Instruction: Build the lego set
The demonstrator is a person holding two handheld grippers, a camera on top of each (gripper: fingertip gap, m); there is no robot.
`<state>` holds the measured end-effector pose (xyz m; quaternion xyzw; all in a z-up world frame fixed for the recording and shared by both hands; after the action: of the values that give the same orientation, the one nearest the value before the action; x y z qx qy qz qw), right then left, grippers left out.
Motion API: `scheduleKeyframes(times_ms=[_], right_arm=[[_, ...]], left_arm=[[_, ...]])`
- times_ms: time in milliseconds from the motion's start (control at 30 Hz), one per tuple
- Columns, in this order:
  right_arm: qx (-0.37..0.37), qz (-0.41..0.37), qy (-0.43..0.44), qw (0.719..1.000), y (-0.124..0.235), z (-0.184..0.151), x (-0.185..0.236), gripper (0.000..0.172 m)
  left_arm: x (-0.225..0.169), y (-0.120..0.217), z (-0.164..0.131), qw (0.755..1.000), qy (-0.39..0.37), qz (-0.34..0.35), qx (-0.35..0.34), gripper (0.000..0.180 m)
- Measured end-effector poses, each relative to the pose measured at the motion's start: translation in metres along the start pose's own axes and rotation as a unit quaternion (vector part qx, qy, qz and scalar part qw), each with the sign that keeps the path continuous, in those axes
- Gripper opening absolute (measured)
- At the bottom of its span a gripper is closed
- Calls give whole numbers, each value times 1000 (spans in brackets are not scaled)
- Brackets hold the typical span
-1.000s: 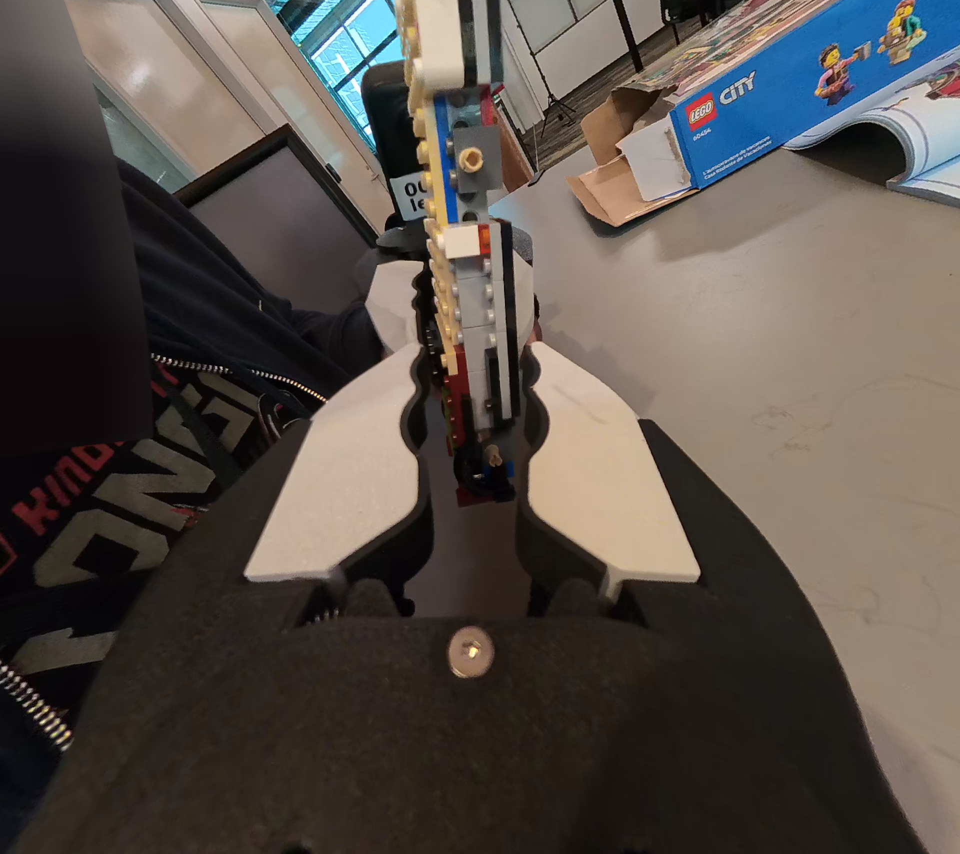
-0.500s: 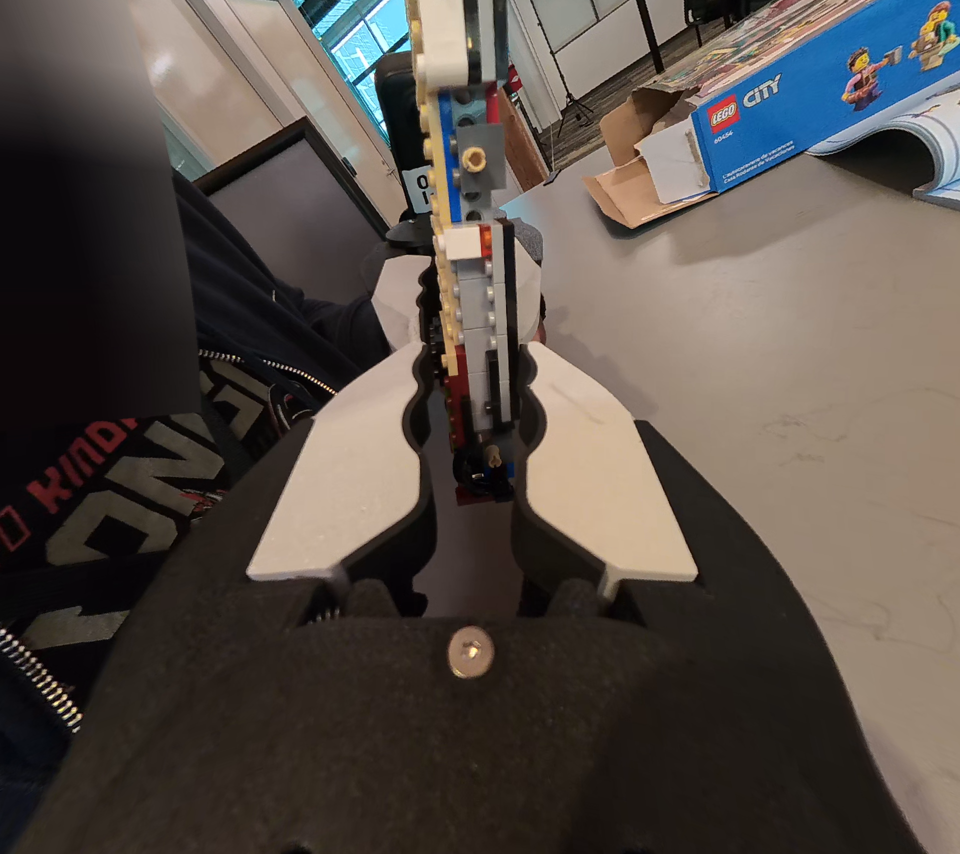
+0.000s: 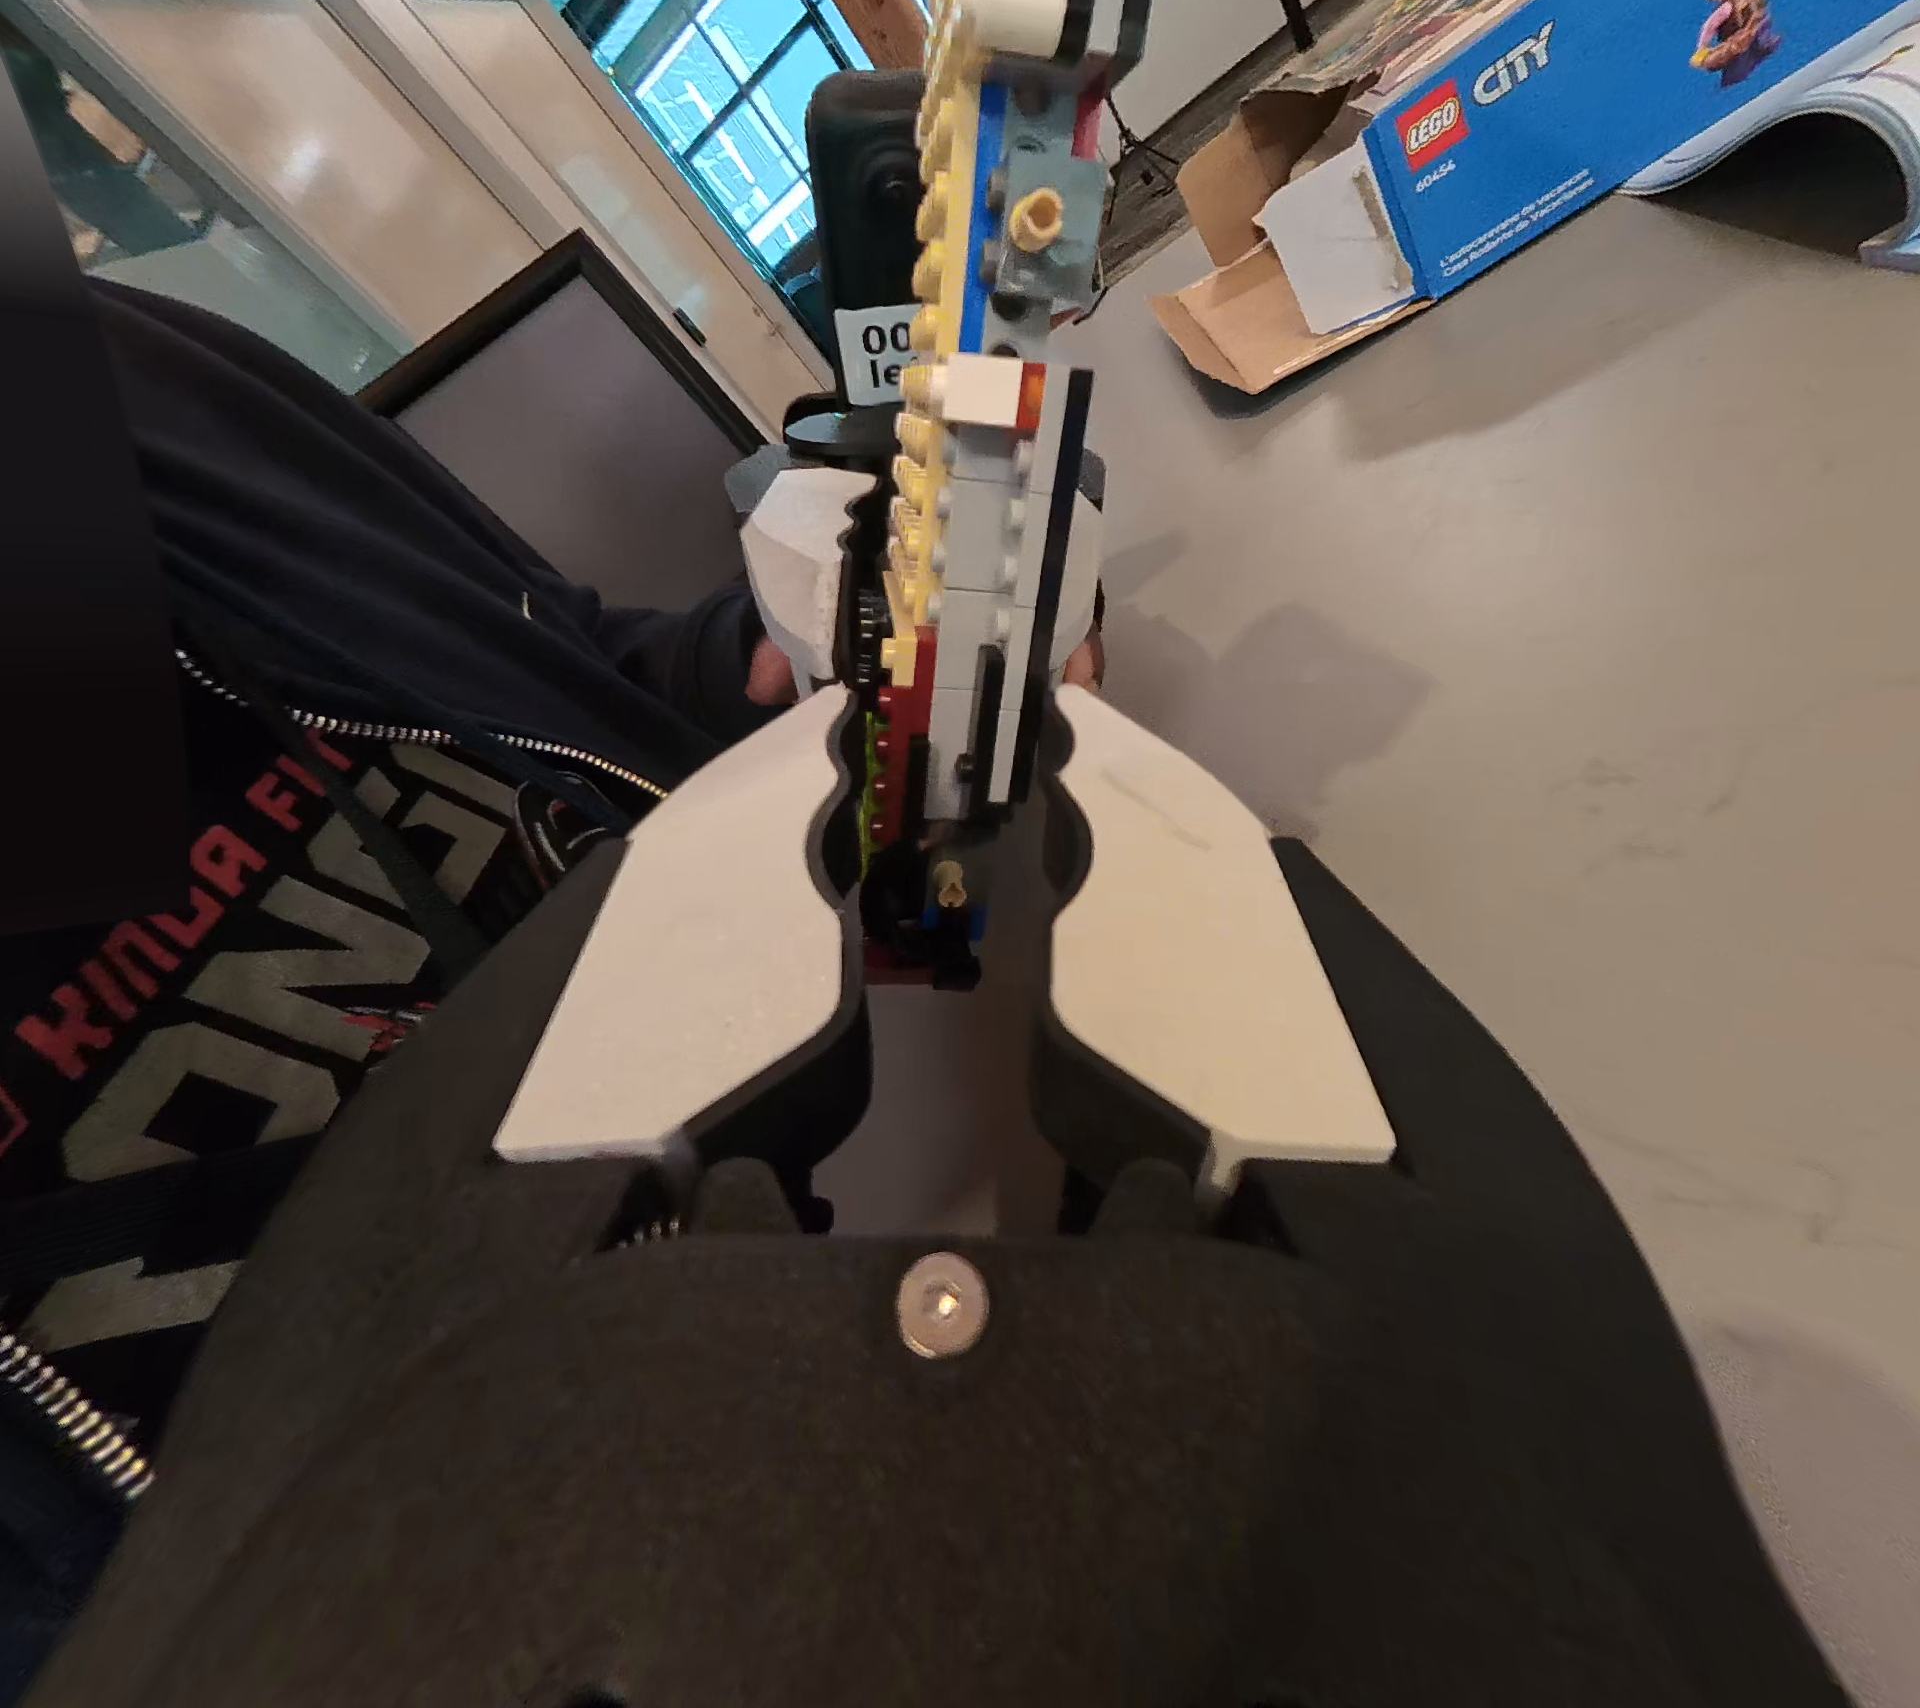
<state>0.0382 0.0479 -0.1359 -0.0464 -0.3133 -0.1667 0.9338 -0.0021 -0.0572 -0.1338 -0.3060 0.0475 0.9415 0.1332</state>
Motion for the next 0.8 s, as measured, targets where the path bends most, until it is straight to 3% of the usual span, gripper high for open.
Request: scheduleKeyframes(times_ms=[467,633,800], right_arm=[[-56,23,-80,995,2,1,-8,28],[-71,26,-93,993,3,2,-10,28],[-89,30,-97,991,4,4,-10,28]], left_arm=[[9,0,0,993,111,-25,7,56],[11,4,-6,992,124,-20,12,54],[13,5,-9,983,178,-38,-25,43]])
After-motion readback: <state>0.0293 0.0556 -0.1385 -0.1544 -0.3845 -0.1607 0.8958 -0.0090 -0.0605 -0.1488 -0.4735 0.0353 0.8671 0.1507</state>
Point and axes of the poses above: each gripper's, where its closed fingertips meet, y back along the fingers, z out of its top, x = y × z across the jaws, the point moved 6 cm from there along y, back along the fingers, and after that the axes turned 4 degrees about z, right-handed, at the moved point
